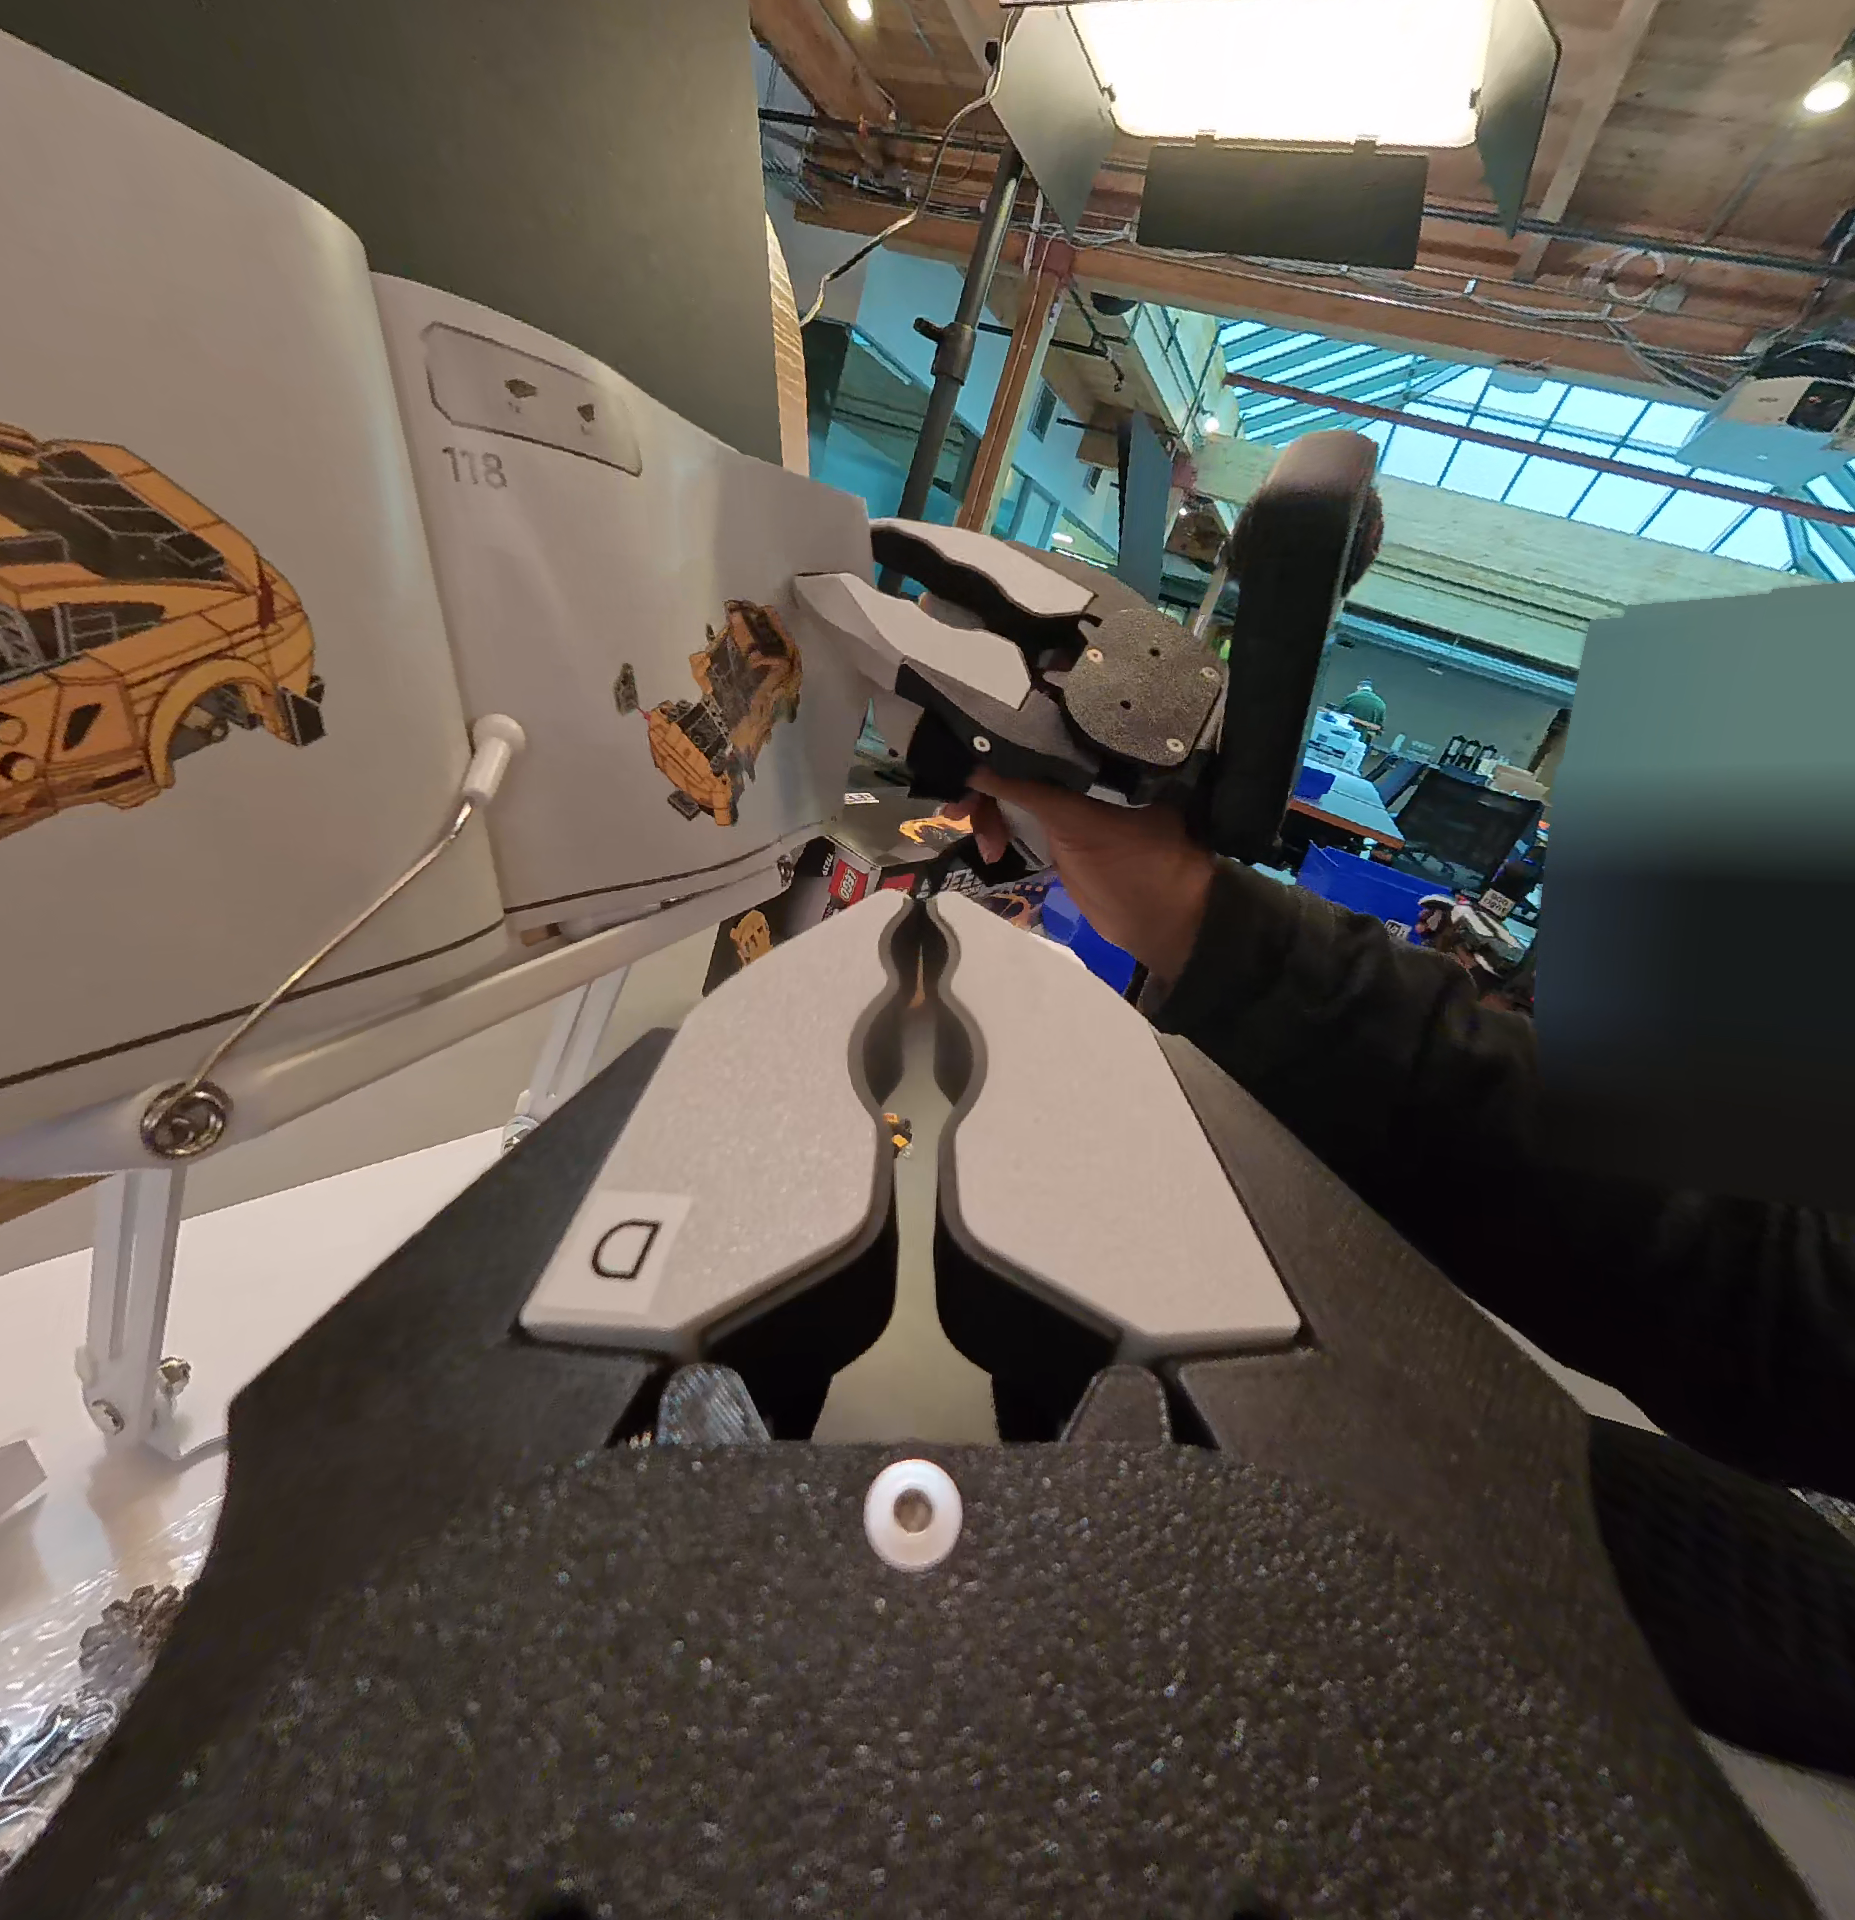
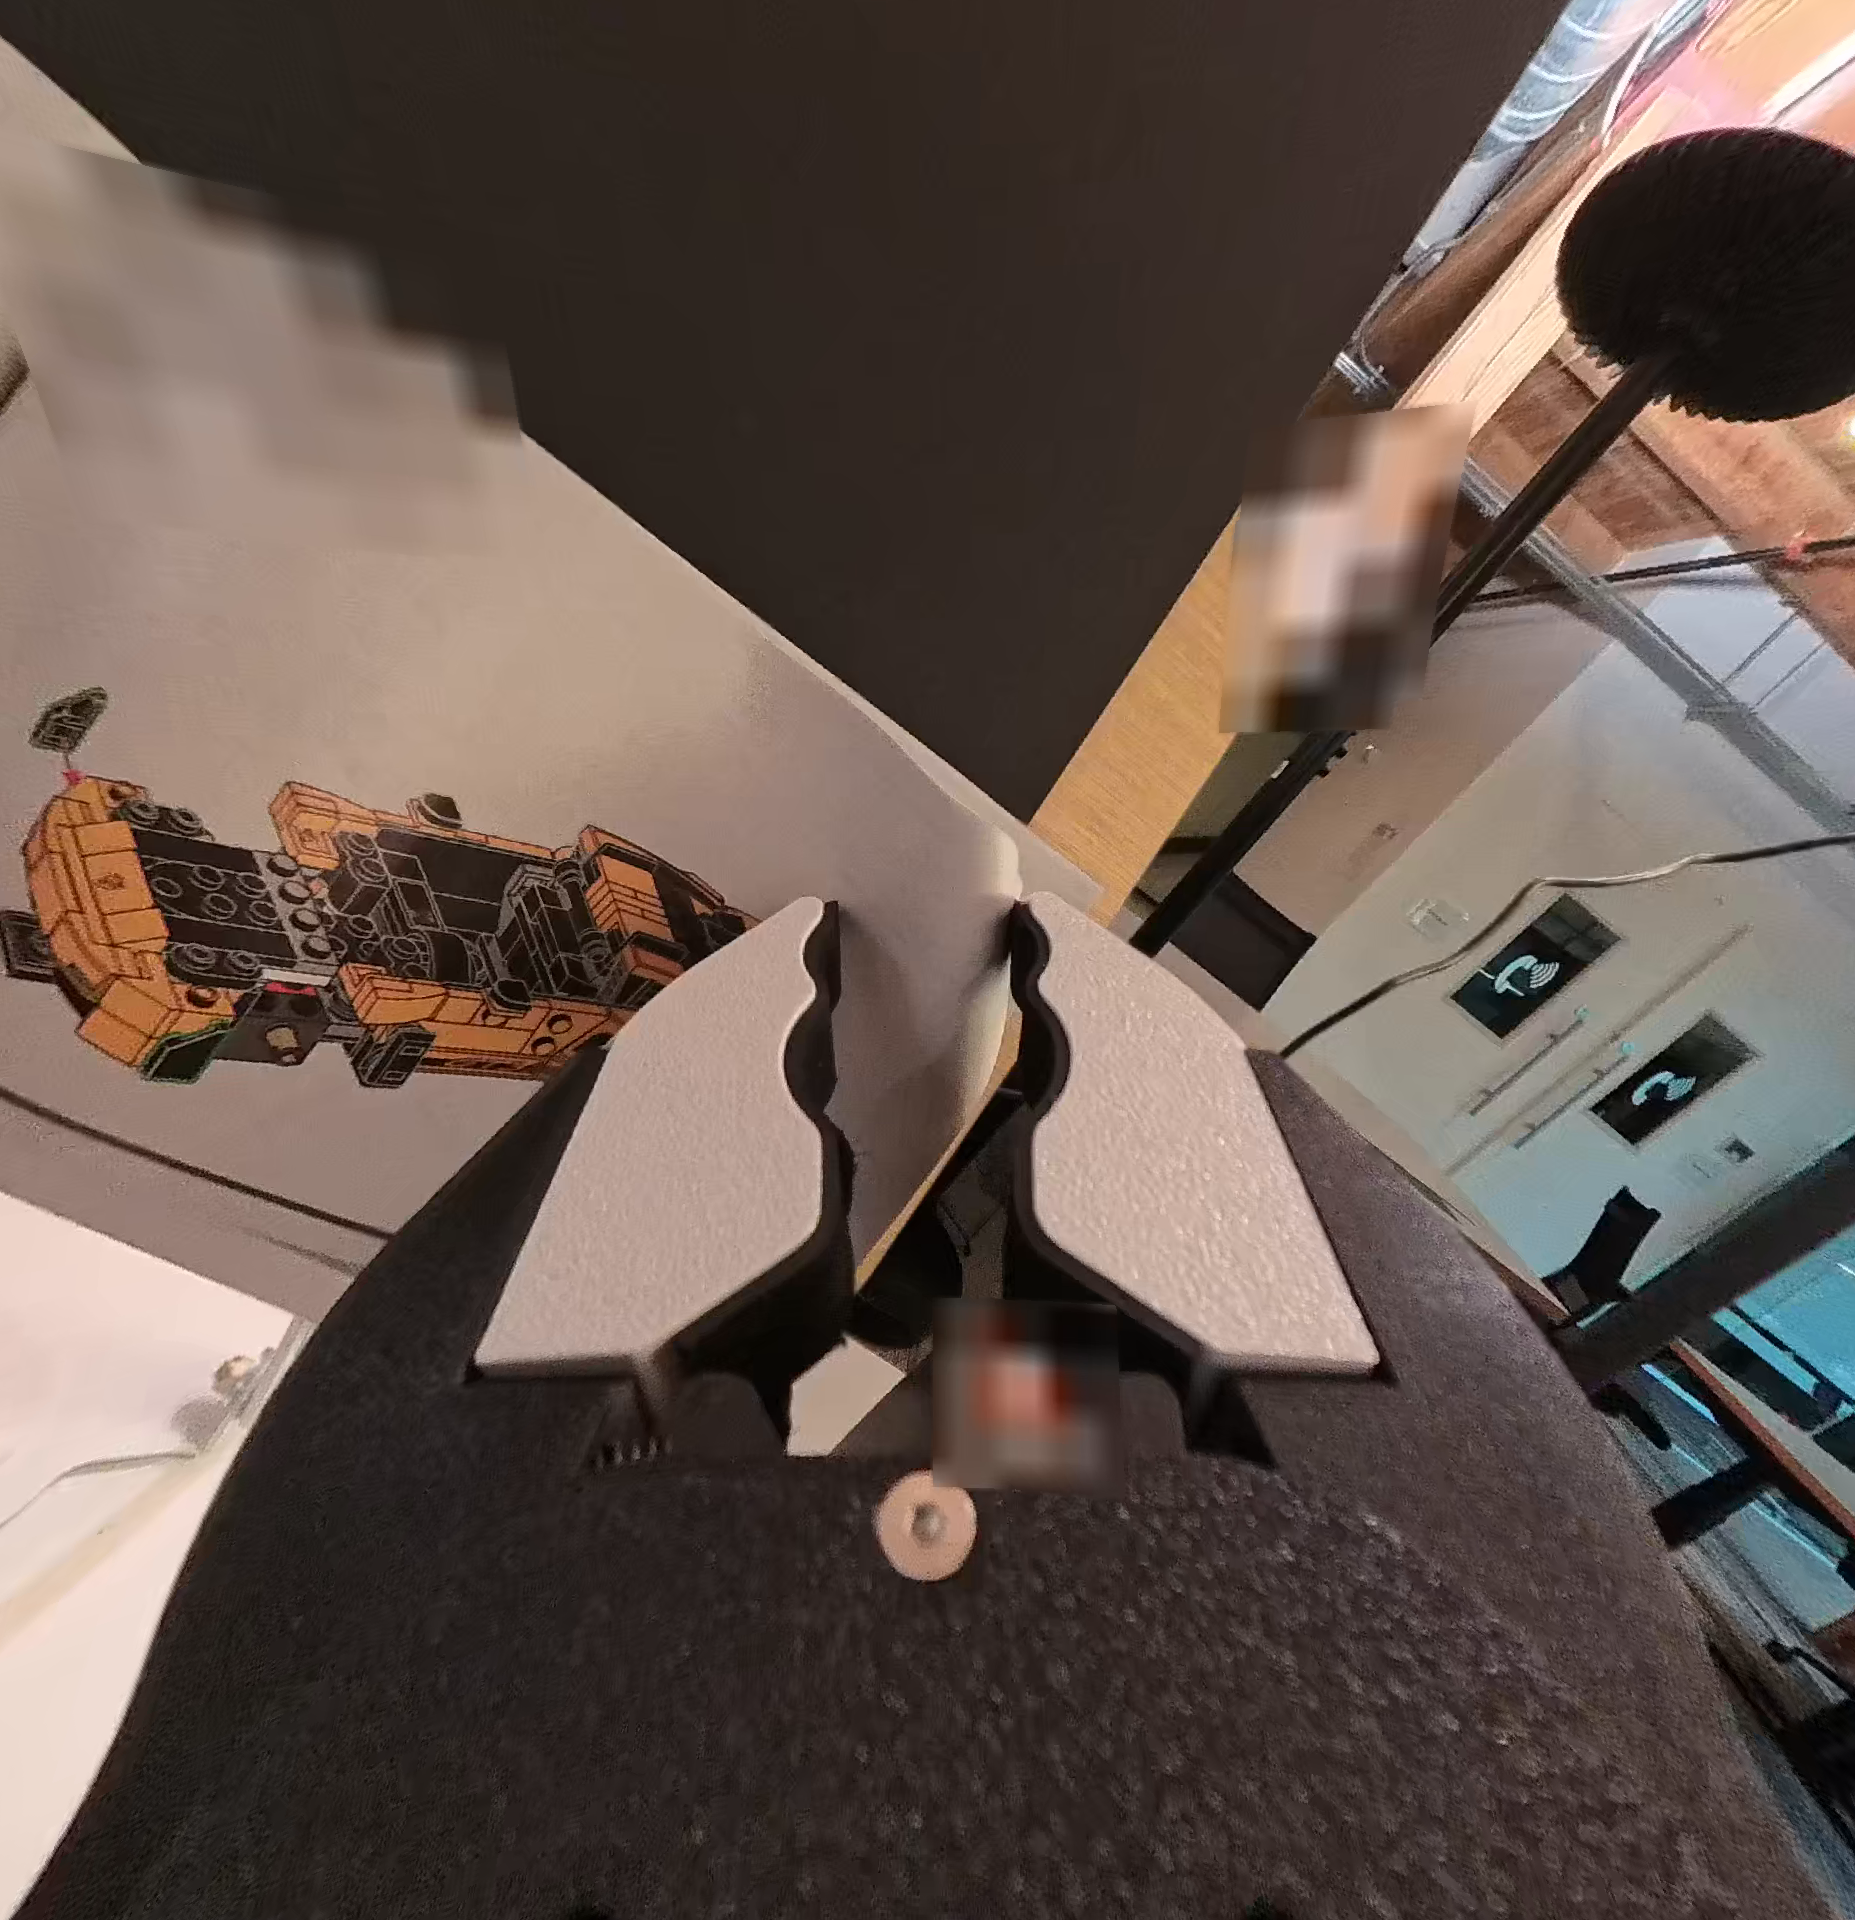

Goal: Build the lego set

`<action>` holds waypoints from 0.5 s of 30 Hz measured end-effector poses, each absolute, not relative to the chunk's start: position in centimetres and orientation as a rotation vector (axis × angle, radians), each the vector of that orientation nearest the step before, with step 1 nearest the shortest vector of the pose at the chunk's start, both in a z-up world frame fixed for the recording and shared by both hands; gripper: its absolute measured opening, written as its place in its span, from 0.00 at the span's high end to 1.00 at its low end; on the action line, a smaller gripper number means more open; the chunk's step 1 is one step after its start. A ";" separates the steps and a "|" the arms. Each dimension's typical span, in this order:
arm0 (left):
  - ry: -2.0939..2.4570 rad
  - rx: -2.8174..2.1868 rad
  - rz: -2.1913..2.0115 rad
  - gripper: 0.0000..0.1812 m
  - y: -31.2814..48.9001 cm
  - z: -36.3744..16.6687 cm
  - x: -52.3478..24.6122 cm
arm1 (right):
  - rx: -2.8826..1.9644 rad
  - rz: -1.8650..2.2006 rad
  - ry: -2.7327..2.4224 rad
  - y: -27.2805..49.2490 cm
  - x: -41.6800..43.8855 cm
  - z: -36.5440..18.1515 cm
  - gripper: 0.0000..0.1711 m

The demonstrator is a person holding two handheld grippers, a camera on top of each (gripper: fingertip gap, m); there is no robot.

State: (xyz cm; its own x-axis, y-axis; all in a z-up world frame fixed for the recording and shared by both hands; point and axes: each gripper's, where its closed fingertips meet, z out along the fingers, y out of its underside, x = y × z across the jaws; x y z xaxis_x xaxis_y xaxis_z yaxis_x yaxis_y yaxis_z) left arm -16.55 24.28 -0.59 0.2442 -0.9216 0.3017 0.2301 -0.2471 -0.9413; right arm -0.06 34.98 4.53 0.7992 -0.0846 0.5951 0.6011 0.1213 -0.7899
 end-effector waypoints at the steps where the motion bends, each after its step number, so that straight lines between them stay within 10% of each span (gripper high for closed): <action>1: 0.711 -1.379 -1.280 1.00 24.3 -0.6 -16.5 | -1.360 -0.528 -0.456 34.8 0.0 4.6 0.82; 15: 0.716 -1.381 -1.284 1.00 24.2 -0.8 -16.4 | -1.288 -0.566 -0.447 34.1 0.4 4.5 0.95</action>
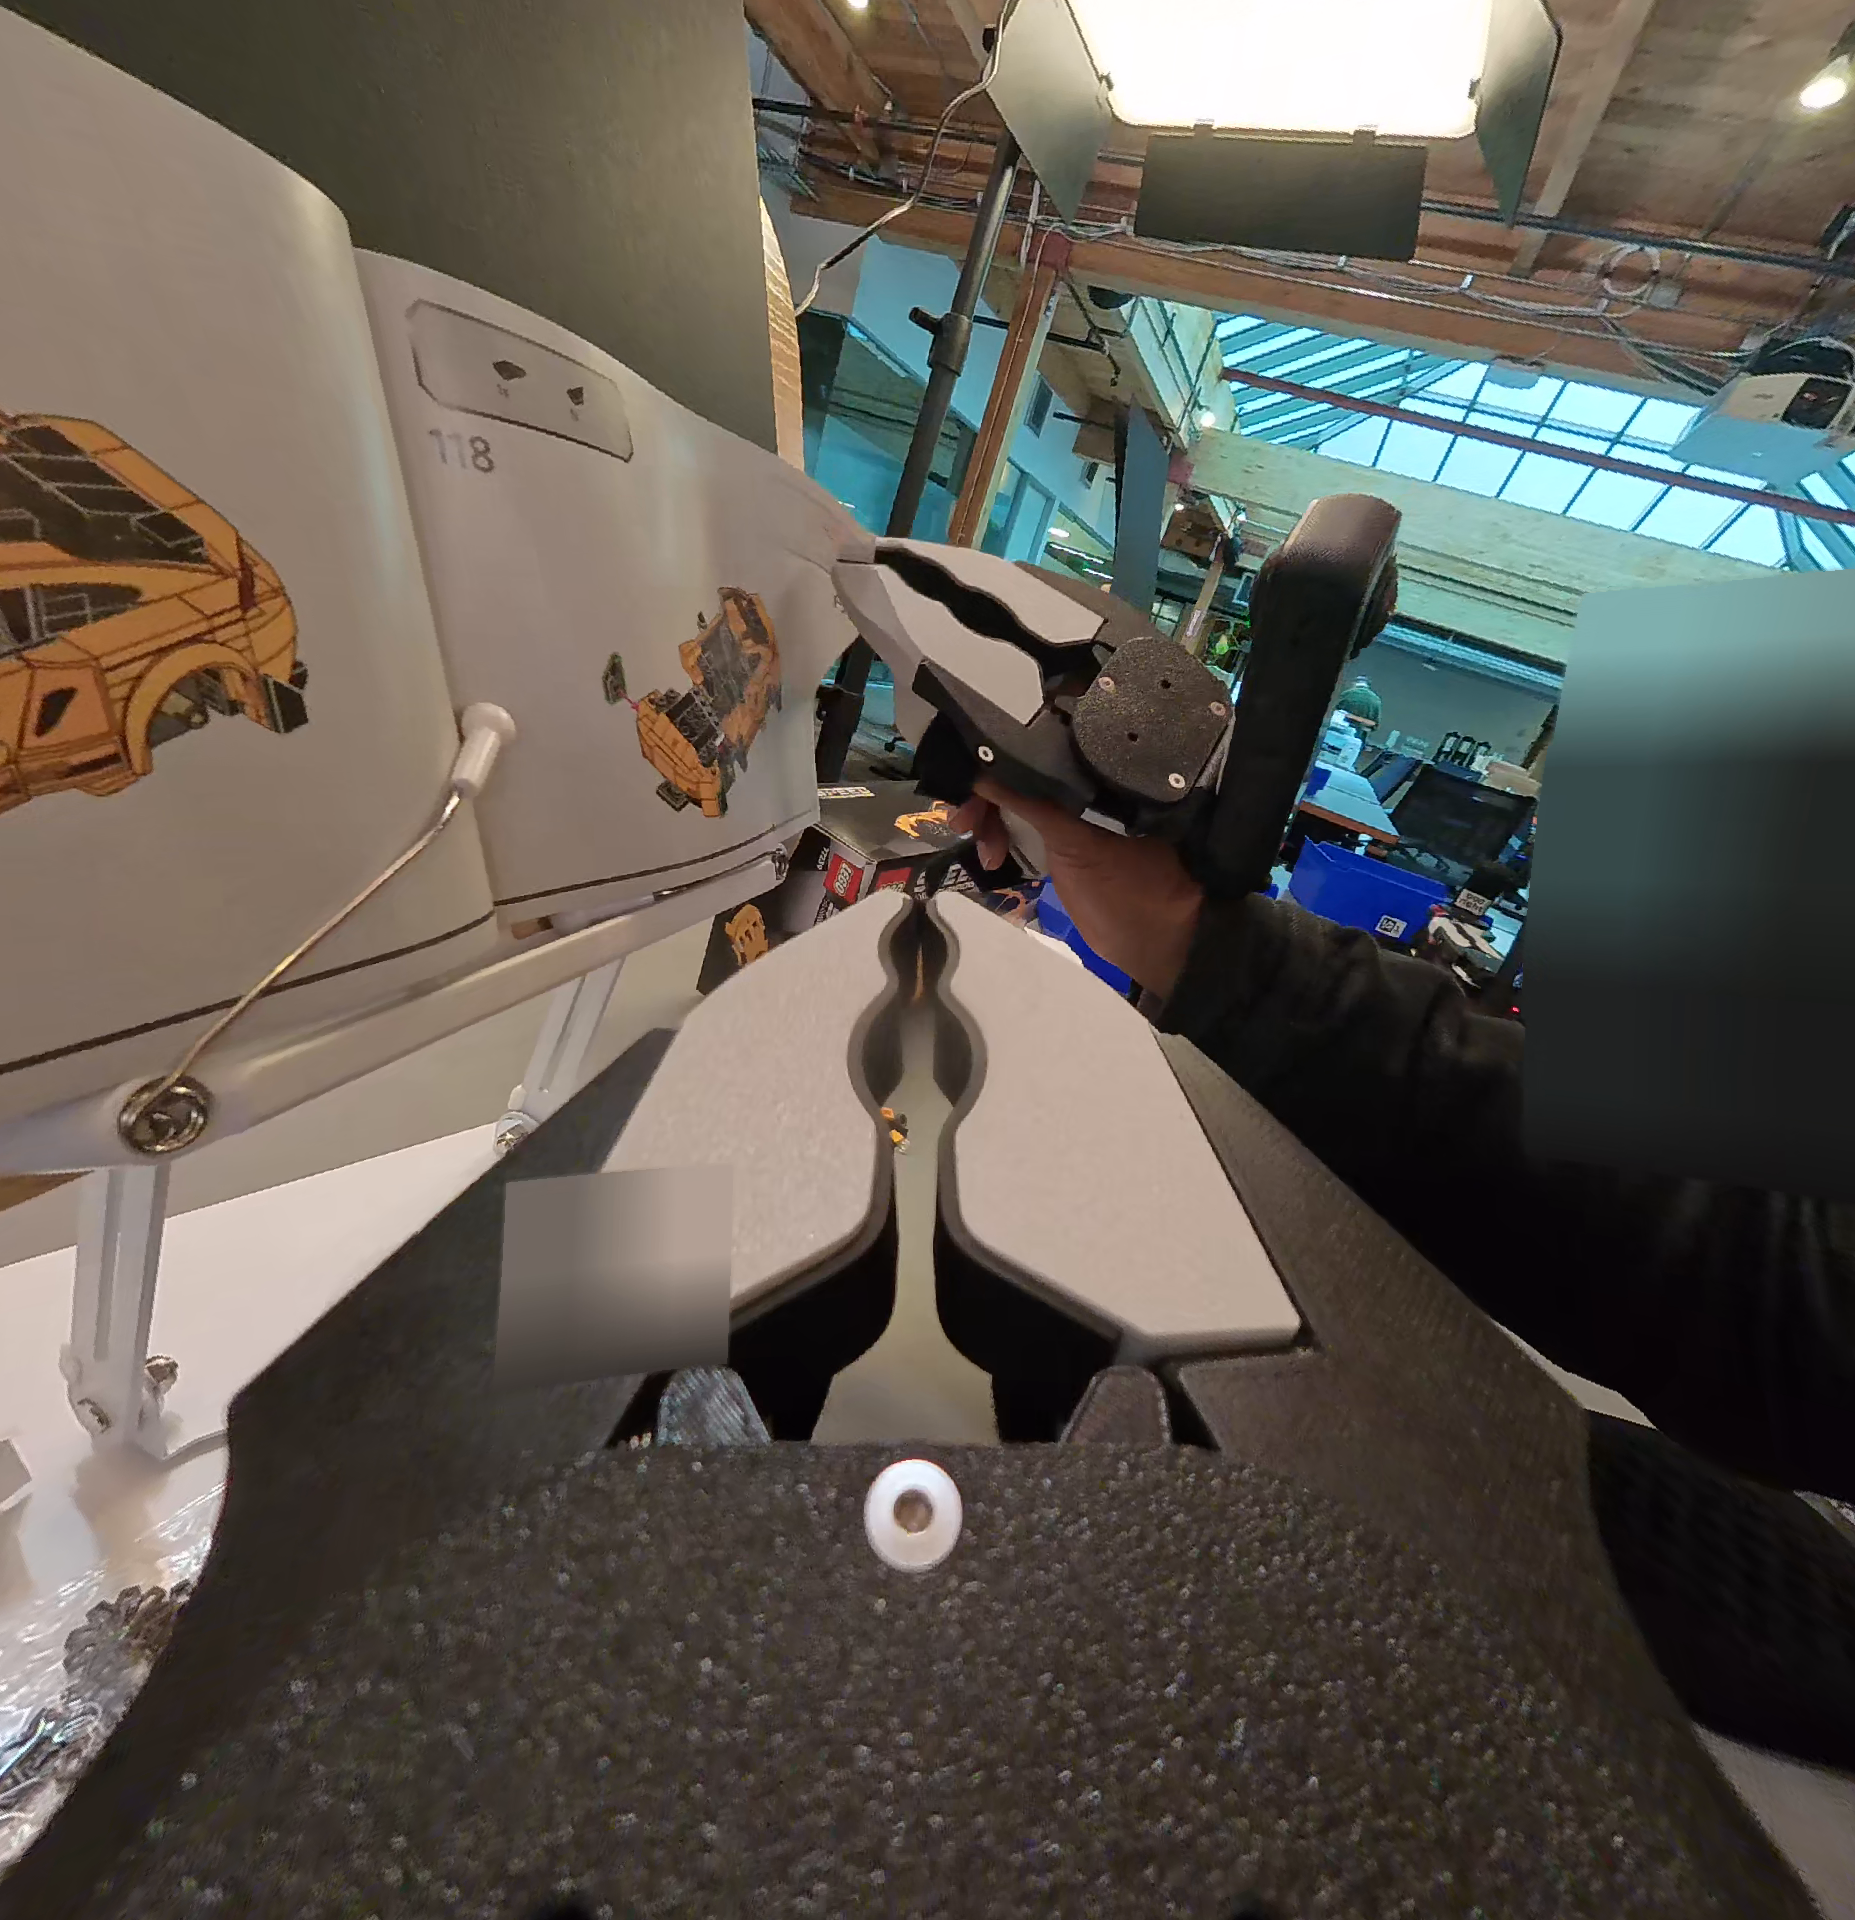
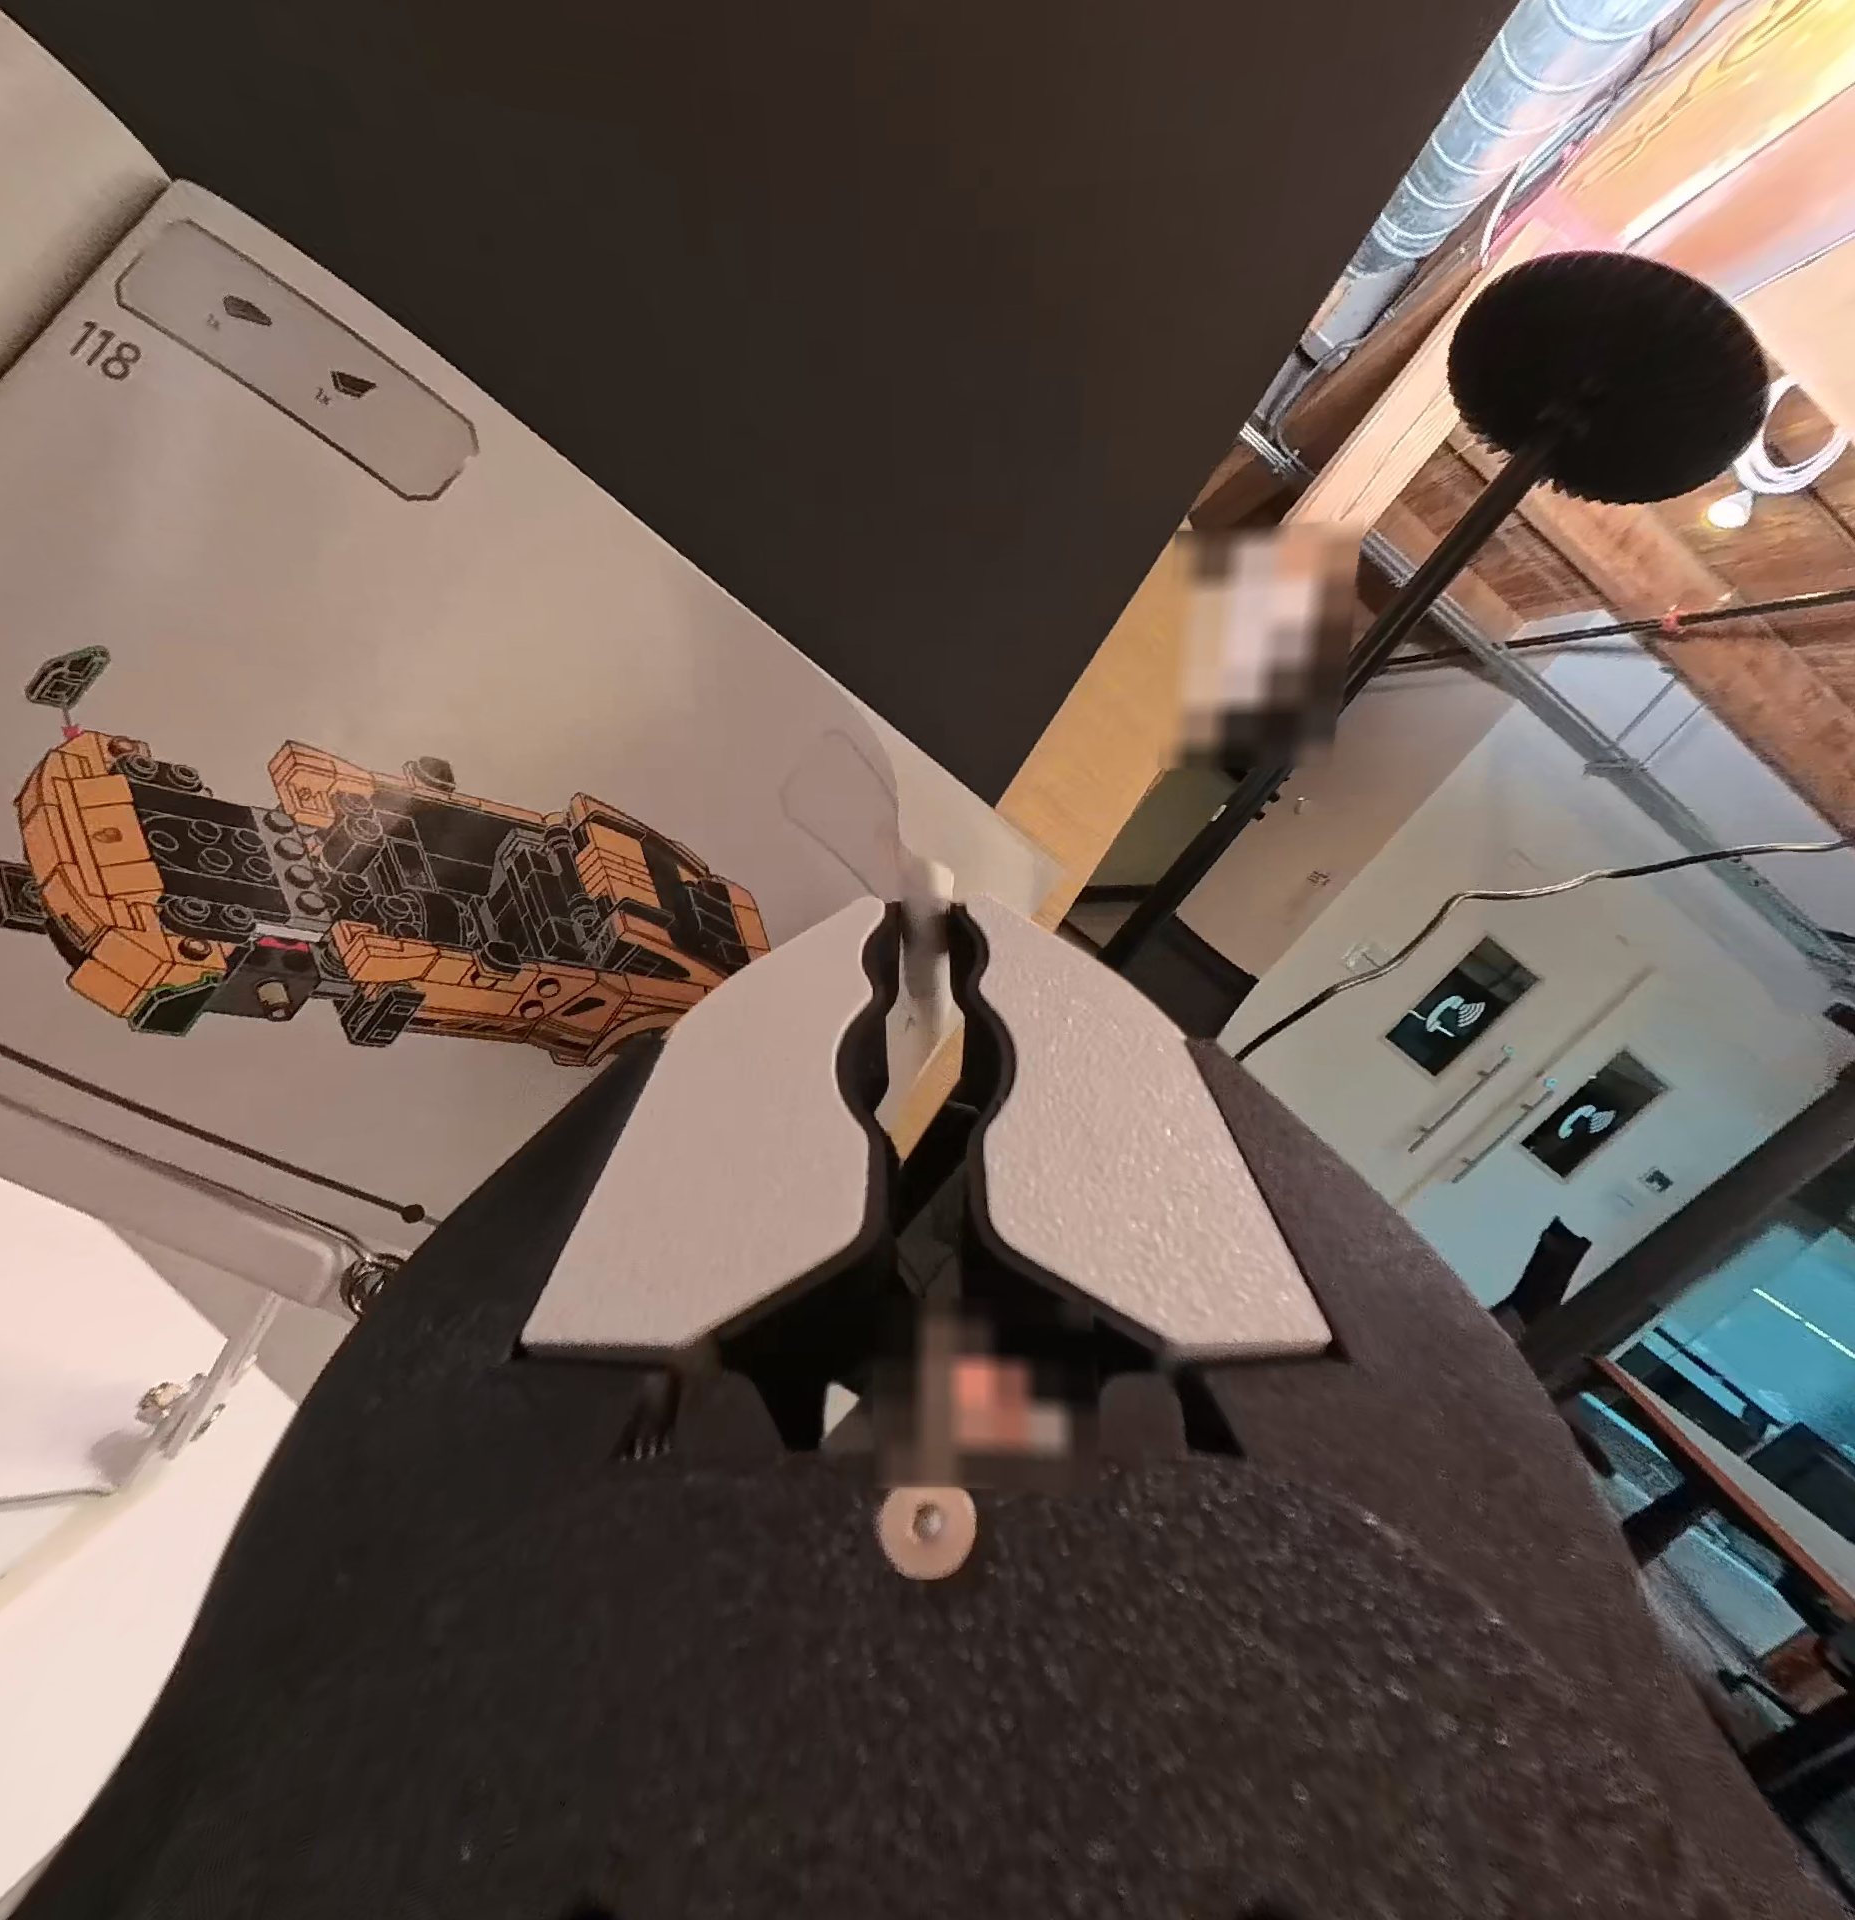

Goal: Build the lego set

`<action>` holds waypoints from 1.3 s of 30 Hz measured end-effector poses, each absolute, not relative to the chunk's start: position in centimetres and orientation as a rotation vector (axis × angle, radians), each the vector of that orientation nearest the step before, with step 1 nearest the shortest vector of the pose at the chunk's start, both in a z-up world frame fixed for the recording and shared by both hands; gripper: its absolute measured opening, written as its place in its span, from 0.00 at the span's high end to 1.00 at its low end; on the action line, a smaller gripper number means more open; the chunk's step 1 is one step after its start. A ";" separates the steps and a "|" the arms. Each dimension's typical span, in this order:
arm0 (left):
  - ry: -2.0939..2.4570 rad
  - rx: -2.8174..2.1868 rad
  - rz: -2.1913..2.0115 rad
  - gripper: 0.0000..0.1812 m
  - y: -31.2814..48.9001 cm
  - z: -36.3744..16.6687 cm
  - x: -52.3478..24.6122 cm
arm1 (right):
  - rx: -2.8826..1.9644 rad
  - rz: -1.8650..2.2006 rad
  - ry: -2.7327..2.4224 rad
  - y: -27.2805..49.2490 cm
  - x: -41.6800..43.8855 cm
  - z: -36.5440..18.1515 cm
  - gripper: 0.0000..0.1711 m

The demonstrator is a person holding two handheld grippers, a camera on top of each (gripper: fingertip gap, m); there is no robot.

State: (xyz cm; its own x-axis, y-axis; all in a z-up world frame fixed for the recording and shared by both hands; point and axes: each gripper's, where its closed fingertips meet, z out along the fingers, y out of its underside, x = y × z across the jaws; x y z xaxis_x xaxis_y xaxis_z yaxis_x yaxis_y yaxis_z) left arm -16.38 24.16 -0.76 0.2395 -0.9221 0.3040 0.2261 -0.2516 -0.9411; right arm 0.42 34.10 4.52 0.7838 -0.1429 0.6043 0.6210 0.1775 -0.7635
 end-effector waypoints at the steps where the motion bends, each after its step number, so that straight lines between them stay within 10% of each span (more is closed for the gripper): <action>1: 0.716 -1.381 -1.284 1.00 24.2 -0.8 -16.4 | -1.289 -0.558 -0.443 34.1 0.4 4.5 0.96; 19: 0.547 -1.528 -1.669 0.85 27.1 5.0 -11.5 | -1.085 -0.470 -0.888 27.8 -9.8 3.3 0.99; 23: 0.572 -1.602 -1.731 0.99 27.6 4.5 -9.9 | -1.054 -0.464 -0.976 26.7 -11.5 2.7 0.98; 39: 0.641 -1.561 -1.677 1.00 25.9 5.9 -11.3 | -1.173 -0.627 -0.920 22.5 -5.6 -0.9 0.83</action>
